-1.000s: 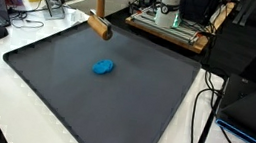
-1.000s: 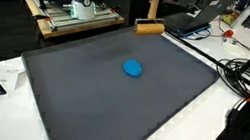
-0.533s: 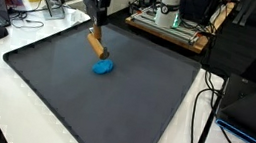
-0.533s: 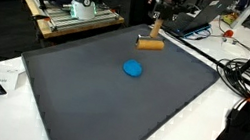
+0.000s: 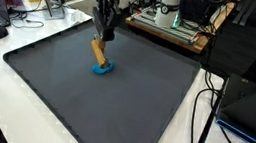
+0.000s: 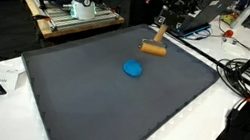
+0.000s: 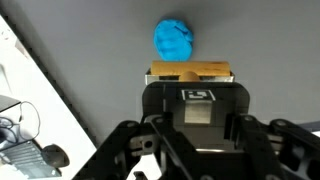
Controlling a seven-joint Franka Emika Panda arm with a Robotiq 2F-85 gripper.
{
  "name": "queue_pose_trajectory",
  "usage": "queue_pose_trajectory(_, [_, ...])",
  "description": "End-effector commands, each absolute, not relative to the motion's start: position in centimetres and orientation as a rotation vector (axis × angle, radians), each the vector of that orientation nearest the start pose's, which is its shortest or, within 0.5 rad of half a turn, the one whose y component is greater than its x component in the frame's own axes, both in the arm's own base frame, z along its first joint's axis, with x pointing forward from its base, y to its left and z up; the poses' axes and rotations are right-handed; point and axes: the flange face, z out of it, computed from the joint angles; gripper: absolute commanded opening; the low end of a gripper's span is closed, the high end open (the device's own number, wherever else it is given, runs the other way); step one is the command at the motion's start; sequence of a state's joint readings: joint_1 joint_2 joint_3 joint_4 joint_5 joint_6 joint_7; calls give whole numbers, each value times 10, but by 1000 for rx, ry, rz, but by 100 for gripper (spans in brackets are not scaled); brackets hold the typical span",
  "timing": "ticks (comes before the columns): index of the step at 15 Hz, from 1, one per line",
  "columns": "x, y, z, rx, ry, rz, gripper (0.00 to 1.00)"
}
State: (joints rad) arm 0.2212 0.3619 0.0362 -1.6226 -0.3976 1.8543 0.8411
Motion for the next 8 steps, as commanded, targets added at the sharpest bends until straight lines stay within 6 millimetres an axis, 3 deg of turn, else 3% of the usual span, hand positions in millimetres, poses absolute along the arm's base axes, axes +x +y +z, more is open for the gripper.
queue_pose_trajectory(1, [628,173,413,-3614,740,-205,23])
queue_pose_trajectory(3, [623,199,412,-3697,583,-171,23])
queue_pose_trajectory(4, [619,184,405,-3625,652,-162,23])
queue_pose_trajectory(5, [616,195,403,-3636,631,-158,48])
queue_pose_trajectory(8, [617,191,400,-3636,639,-148,48])
